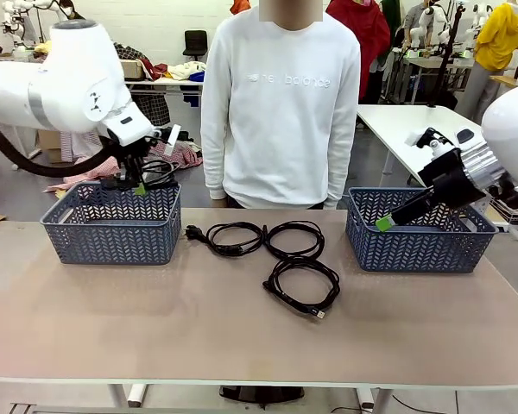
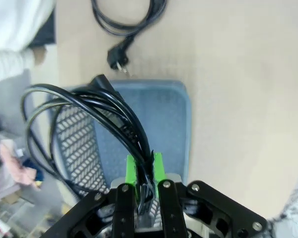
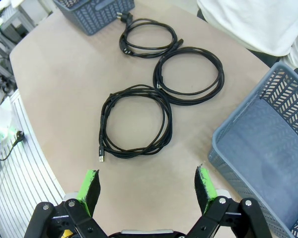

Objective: Organize the cables according to human instructions.
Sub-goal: Pick up a bundle of cables and place it in the basket indicated by the human.

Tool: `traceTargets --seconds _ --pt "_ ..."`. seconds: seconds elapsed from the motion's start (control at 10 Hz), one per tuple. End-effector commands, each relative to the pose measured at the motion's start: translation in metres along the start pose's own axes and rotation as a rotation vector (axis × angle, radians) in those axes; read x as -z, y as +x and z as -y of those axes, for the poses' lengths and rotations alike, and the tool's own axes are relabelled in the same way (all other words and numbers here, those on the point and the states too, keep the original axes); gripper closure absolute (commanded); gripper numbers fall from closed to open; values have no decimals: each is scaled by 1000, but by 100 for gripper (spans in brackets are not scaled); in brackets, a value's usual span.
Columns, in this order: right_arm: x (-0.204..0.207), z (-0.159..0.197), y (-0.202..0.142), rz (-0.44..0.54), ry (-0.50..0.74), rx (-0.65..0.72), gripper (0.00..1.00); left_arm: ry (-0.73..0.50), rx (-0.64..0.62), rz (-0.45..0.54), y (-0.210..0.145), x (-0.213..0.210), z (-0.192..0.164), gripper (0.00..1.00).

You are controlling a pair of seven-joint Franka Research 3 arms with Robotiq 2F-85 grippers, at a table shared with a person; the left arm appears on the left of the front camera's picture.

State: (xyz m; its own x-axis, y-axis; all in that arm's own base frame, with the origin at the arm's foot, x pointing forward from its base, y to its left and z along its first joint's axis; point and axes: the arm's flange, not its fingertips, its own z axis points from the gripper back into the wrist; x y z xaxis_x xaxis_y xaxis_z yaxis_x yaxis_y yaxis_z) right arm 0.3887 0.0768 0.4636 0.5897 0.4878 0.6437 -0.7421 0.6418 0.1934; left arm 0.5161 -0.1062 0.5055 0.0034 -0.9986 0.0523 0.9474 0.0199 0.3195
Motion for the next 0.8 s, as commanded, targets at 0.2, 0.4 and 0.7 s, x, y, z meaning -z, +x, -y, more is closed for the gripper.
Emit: traceTargets --seconds 0.2,0.4,0.7 --pt "2 4 2 26 21 -18 0 49 15 -10 -40 28 5 85" --pt "2 4 2 26 21 -18 0 36 5 -4 -54 43 4 85" --pt "2 4 2 26 21 -18 0 53 16 4 -60 59 -1 85"
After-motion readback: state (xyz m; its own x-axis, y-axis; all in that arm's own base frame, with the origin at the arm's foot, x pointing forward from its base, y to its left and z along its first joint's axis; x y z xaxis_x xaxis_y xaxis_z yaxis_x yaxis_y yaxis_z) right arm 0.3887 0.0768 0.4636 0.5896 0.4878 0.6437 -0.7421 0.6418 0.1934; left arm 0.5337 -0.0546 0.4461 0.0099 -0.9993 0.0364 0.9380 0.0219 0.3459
